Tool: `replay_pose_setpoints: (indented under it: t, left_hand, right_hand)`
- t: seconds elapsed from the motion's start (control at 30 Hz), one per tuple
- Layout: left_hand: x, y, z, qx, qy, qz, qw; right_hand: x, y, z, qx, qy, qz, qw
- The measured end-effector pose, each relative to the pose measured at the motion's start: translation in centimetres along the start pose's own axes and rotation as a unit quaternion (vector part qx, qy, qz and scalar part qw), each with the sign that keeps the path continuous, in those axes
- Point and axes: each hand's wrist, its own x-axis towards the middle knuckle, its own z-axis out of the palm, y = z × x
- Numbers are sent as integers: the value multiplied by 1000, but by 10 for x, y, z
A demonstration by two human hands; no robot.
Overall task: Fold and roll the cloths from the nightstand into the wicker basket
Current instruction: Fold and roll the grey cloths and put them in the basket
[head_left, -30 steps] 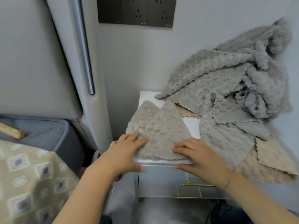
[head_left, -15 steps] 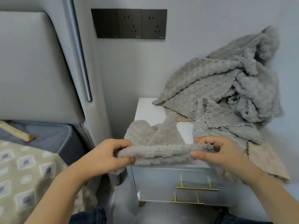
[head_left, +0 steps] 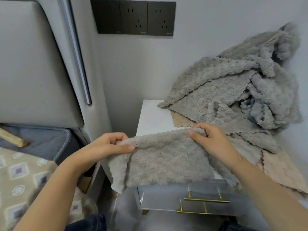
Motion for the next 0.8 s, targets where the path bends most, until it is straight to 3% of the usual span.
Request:
replay_pose_setpoints:
  t: [0.1,0.17,0.33,0.47,0.57,0.67,0.73,0.8]
  left_hand:
    - [14,-13,-9,7,53,-34,998]
    - [21,-24,-13,4,57,-69,996]
    - [30,-47,-23,39,93,-123,987]
    - [35,-52,-18,125,145,-108,976]
    - [37,-47,-6,160,176,-45,970]
    - [38,-39,5,129,129,-4,983]
    - [39,-40,8,128,111,5,986]
    - [38,-42,6,131,102,-13,986]
  right_hand:
    - [16,7,13,-187,1,-35,982]
    - [22,11,18,-251,-8,-38,967]
    - [28,11,23,-261,-6,-34,965]
    - [27,11,29,-286,-8,-30,958]
    - [20,7,29,-325,14,-92,941]
    - [-7,-13,26,-322,68,-188,926]
    - [-33,-28,26,-296,29,-199,934]
    - [-56,-33,34,-267,-64,-157,949]
